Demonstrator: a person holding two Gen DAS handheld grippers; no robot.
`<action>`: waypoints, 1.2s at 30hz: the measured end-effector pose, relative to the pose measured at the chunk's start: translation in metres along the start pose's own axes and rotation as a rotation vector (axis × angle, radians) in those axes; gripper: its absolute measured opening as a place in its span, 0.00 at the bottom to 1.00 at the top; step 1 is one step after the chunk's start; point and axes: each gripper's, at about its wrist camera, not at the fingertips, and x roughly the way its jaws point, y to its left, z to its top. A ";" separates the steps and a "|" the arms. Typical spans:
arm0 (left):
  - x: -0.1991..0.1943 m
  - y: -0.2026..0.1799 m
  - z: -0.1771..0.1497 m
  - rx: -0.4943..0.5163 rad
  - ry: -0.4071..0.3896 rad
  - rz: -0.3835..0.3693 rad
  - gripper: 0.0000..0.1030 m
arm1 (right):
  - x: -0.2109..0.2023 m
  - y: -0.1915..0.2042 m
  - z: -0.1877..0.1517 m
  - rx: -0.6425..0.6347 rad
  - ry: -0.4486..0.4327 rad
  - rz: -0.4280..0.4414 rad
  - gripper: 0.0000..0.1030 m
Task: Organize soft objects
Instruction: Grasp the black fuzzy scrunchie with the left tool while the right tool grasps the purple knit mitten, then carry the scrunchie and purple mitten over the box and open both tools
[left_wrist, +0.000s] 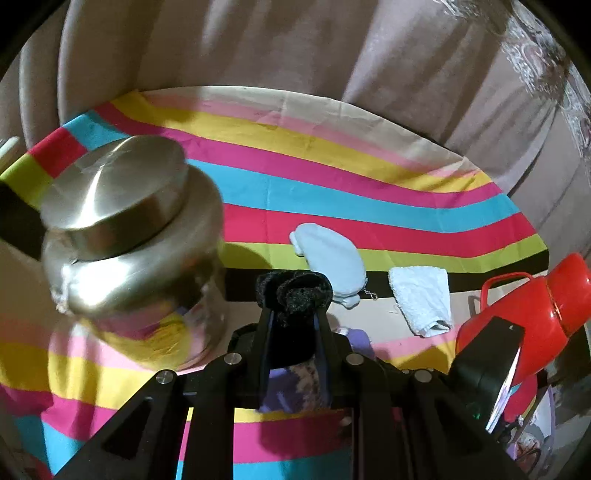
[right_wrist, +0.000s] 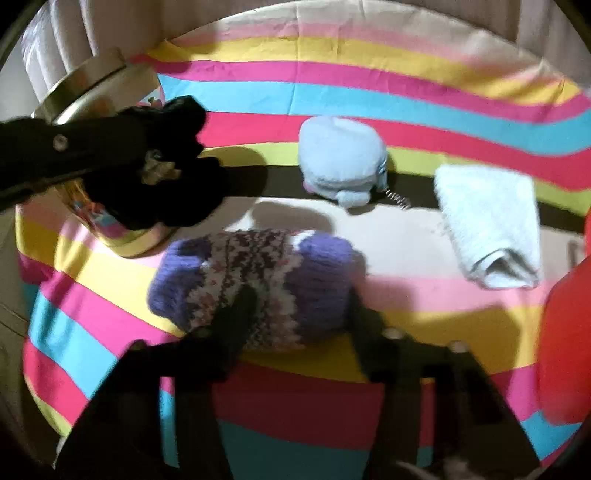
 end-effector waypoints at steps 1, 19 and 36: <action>-0.001 0.001 -0.001 -0.004 0.000 0.004 0.21 | -0.002 0.001 0.000 -0.011 -0.007 -0.008 0.30; -0.051 0.001 -0.067 -0.086 -0.010 0.037 0.21 | -0.082 -0.003 -0.022 -0.025 -0.139 -0.049 0.23; -0.095 -0.078 -0.114 -0.005 -0.010 -0.075 0.21 | -0.189 -0.055 -0.088 0.077 -0.218 -0.152 0.23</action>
